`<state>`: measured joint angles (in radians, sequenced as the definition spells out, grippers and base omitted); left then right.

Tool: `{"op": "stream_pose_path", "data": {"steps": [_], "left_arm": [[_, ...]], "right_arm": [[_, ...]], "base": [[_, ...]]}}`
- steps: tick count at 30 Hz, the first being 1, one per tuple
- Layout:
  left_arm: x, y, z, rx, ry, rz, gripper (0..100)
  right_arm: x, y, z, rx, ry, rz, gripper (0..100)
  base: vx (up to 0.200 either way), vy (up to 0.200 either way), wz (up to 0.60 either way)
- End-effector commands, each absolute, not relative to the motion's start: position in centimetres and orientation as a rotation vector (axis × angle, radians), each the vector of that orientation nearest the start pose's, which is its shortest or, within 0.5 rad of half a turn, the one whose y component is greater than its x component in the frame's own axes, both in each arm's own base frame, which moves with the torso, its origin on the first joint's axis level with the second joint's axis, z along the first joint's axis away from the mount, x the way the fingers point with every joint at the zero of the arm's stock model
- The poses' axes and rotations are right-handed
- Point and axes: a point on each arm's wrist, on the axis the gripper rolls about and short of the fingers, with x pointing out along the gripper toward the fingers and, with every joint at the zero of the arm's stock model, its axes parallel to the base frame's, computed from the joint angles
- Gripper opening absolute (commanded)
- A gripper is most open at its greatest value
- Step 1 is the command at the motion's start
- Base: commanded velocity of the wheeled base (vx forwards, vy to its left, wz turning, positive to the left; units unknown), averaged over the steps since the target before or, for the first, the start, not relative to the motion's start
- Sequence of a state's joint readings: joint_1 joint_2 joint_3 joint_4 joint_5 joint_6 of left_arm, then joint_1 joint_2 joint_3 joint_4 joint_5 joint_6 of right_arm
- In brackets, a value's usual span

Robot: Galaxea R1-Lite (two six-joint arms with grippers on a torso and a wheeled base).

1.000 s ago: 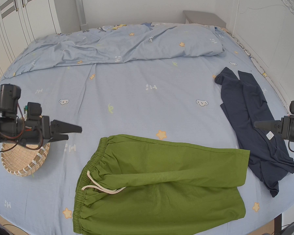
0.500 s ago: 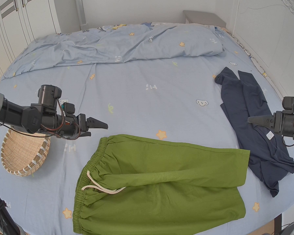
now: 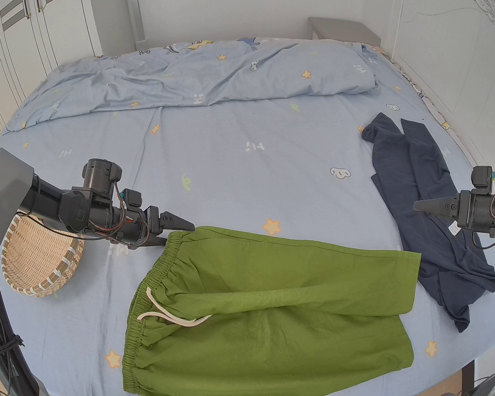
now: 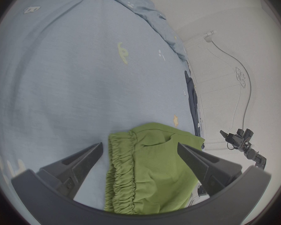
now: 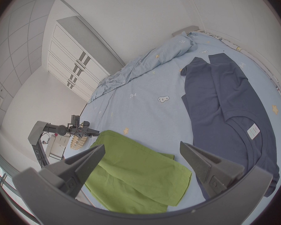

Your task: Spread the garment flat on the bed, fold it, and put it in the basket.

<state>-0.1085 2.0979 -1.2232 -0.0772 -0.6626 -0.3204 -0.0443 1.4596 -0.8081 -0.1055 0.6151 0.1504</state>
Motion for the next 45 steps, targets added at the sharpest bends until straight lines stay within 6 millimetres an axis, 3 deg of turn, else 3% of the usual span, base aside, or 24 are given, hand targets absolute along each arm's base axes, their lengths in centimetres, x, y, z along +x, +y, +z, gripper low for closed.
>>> {"op": "stream_pose_path", "data": {"steps": [1, 4, 5, 15, 23, 37, 45], "left_arm": [[38.5, -6.0, 10.1, -0.518, 0.913, -0.615, 100], [38.6, -6.1, 10.0, -0.519, 0.917, -0.615, 100], [38.6, -6.2, 10.0, -0.519, 0.919, -0.616, 0], [38.6, -5.9, 10.0, -0.521, 0.916, -0.61, 0], [38.3, -4.2, 10.9, -0.535, 0.886, -0.576, 0], [38.1, -4.2, 11.4, -0.534, 0.877, -0.579, 0], [38.1, -4.2, 11.3, -0.533, 0.879, -0.578, 0]], "right_arm": [[23.7, 0.2, 20.1, 0.325, 0.567, 0.513, 100], [23.7, 0.2, 20.1, 0.325, 0.567, 0.513, 100], [23.7, 0.2, 20.1, 0.323, 0.567, 0.514, 100], [23.5, -0.1, 19.5, 0.336, 0.588, 0.496, 100], [24.4, -2.1, 15.7, 0.41, 0.714, 0.404, 100], [26.1, -1.7, 10.8, 0.429, 0.806, 0.416, 100], [27.0, -1.1, 9.2, 0.414, 0.834, 0.416, 100]], "base": [[0.0, 0.0, 0.0], [0.0, 0.0, 0.0], [0.0, 0.0, 0.0], [0.0, 0.0, 0.0], [0.0, 0.0, 0.0], [0.0, 0.0, 0.0], [0.0, 0.0, 0.0]]}}
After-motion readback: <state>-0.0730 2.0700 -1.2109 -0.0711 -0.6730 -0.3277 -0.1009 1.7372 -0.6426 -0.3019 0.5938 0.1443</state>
